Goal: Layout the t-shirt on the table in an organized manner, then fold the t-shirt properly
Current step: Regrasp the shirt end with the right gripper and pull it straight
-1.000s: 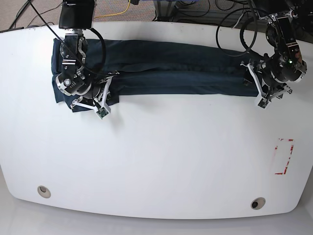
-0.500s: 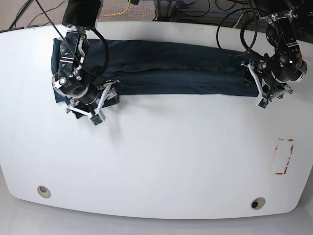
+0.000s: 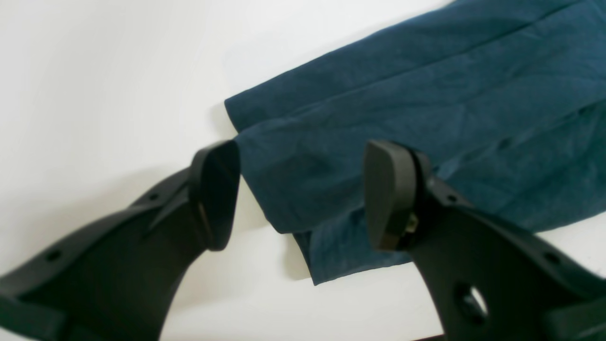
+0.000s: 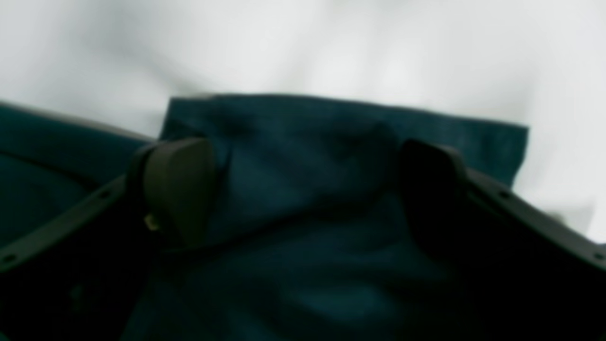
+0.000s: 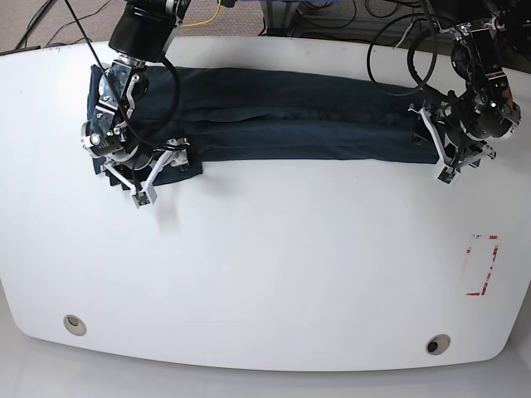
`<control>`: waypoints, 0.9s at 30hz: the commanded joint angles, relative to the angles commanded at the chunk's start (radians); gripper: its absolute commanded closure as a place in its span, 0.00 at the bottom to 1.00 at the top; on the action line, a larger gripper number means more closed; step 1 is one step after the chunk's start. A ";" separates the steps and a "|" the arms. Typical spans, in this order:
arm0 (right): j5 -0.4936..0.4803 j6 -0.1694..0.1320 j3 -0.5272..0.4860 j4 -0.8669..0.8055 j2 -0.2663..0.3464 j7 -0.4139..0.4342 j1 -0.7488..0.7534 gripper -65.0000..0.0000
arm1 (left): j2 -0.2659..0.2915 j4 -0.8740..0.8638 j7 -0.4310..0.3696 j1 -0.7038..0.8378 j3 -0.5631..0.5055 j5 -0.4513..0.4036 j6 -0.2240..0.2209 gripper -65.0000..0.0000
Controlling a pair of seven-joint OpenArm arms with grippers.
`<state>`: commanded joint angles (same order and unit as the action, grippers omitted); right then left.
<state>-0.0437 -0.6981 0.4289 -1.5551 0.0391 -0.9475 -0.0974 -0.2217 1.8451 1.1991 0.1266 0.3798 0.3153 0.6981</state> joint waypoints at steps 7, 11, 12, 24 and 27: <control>0.000 0.000 0.000 0.032 -0.002 0.015 -0.003 0.09 | 0.000 0.000 0.000 0.000 -0.002 0.000 0.000 0.41; 0.000 0.000 0.000 0.044 -0.002 0.037 -0.003 0.09 | 0.000 0.000 0.000 0.000 -0.002 0.000 0.000 0.41; 0.000 0.000 0.000 0.052 -0.003 0.037 -0.003 0.09 | 0.000 0.000 0.000 0.000 -0.002 0.000 0.000 0.41; 0.000 0.000 0.002 0.114 -0.005 0.041 -0.025 0.17 | 0.000 0.000 0.000 0.000 -0.002 0.000 0.000 0.41; 0.000 0.000 -0.003 0.114 -0.005 0.041 -0.025 0.35 | 0.000 0.000 0.000 0.000 0.000 0.000 0.000 0.41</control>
<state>-0.0437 -0.6981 0.4258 -1.4415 0.0345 -0.9060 -0.1220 -0.2217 1.8451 1.1991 0.1266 0.3798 0.3153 0.6981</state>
